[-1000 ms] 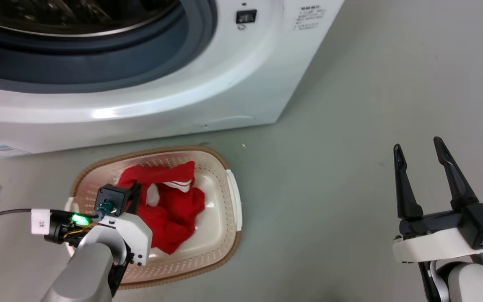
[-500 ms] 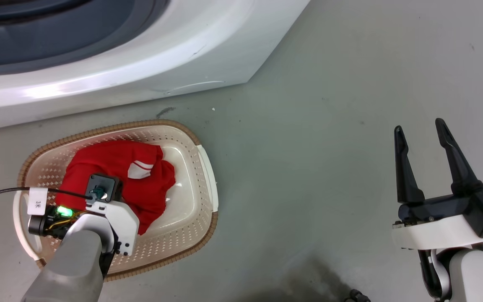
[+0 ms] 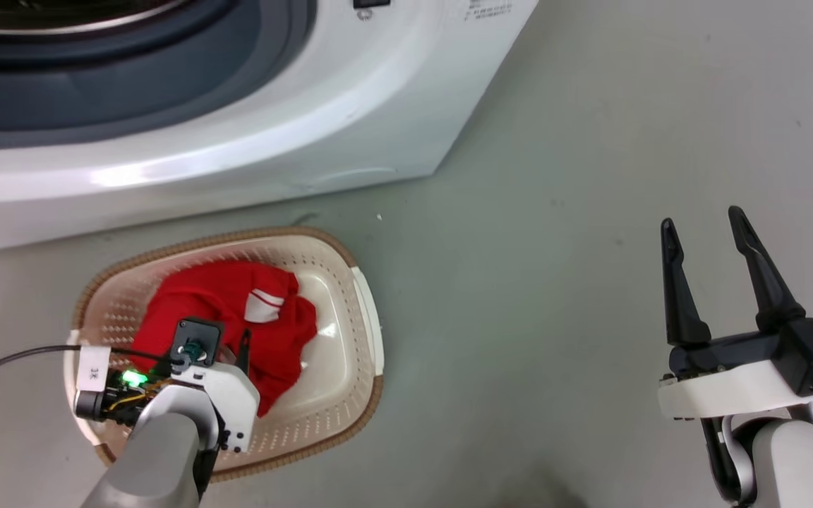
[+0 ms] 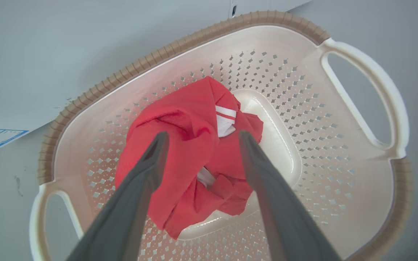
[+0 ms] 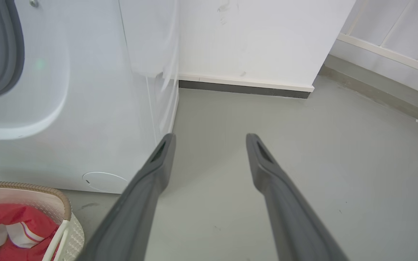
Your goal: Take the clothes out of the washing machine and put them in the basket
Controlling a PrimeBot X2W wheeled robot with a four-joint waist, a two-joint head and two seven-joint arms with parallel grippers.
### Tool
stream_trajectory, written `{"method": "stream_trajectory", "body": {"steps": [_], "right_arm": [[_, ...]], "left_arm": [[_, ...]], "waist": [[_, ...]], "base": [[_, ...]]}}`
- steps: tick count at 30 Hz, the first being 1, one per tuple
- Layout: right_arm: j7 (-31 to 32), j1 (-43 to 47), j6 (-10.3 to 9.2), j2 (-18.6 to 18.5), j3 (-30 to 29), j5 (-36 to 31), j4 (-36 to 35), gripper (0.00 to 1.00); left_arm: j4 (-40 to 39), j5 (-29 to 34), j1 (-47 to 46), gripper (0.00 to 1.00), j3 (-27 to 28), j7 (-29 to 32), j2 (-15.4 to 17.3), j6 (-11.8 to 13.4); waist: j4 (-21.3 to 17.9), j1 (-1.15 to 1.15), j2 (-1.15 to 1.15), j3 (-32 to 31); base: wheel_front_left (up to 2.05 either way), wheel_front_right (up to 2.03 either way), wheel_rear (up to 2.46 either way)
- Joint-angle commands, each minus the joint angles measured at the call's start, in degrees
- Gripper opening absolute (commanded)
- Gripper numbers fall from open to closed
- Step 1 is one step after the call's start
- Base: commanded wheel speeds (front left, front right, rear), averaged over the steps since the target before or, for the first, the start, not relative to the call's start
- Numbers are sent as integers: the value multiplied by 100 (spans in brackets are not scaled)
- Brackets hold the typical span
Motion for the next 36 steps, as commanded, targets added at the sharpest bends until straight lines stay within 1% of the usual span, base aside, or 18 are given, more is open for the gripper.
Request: {"method": "stream_trajectory", "body": {"steps": [1, 3, 6, 9, 11, 14, 15, 16, 20, 22, 25, 29, 36], "right_arm": [[-15, 25, -8, 4, -57, -63, 56, 100], [-15, 105, -8, 4, -104, -85, 136, 100], [-15, 212, -8, 4, -178, -156, 242, 100], [-14, 338, -8, 3, -243, -223, 359, 100], [-14, 439, -7, 3, -317, -236, 421, 100], [-14, 554, -8, 4, -374, -232, 506, 100], [-14, 554, -8, 4, -374, -232, 506, 100], [-14, 603, -8, 2, -397, -245, 530, 100], [-14, 791, -7, 5, -480, -306, 615, 100], [-14, 905, -8, 4, -481, -333, 639, 100], [-14, 1122, -8, 5, -435, -367, 661, 100], [-14, 1372, -8, 3, -449, -331, 639, 100], [-14, 1602, -8, 4, -383, -215, 658, 100]], "left_arm": [[-197, 10, 157, 100, 84, -14, -45, 46], [-458, 19, 340, 100, 183, -15, -48, 73], [-963, 122, 588, 100, 374, -15, -23, 303], [-1574, 179, 938, 100, 615, -15, -80, 397], [-1981, 194, 1176, 100, 781, -15, -108, 384], [-2503, 160, 1538, 100, 1031, -15, -171, 260], [-2503, 160, 1538, 100, 1031, -15, -171, 260], [-2720, 175, 1635, 100, 1121, -15, -180, 241], [-3438, 327, 2146, 100, 1392, -14, -255, 167], [-3841, 487, 2393, 100, 1468, -15, -223, 149], [-4397, 670, 2843, 100, 1616, -14, -268, 195], [-5087, 852, 3398, 100, 1808, -15, -416, 309], [-5773, 991, 4236, 100, 2119, -15, -770, 329]], "waist": [[176, -1, 0, -438], [273, -1, 0, -695], [459, -1, 0, -1114], [647, -1, 0, -1564], [776, -1, 0, -1880], [926, -1, 0, -2253], [926, -1, 0, -2253], [977, -1, 0, -2366], [1154, -1, 0, -2800], [1199, -1, 0, -2981], [1241, -1, 0, -3218], [1279, -1, 0, -3399], [1188, -1, 0, -3590]], "base": [[0, 0, 0], [0, 0, 0], [0, 0, 0], [0, 0, 0], [0, 0, 0], [0, 0, 0], [0, 0, 0], [0, 0, 0], [0, 0, 0], [0, 0, 0], [0, 0, 0], [0, 0, 0], [0, 0, 0]]}}
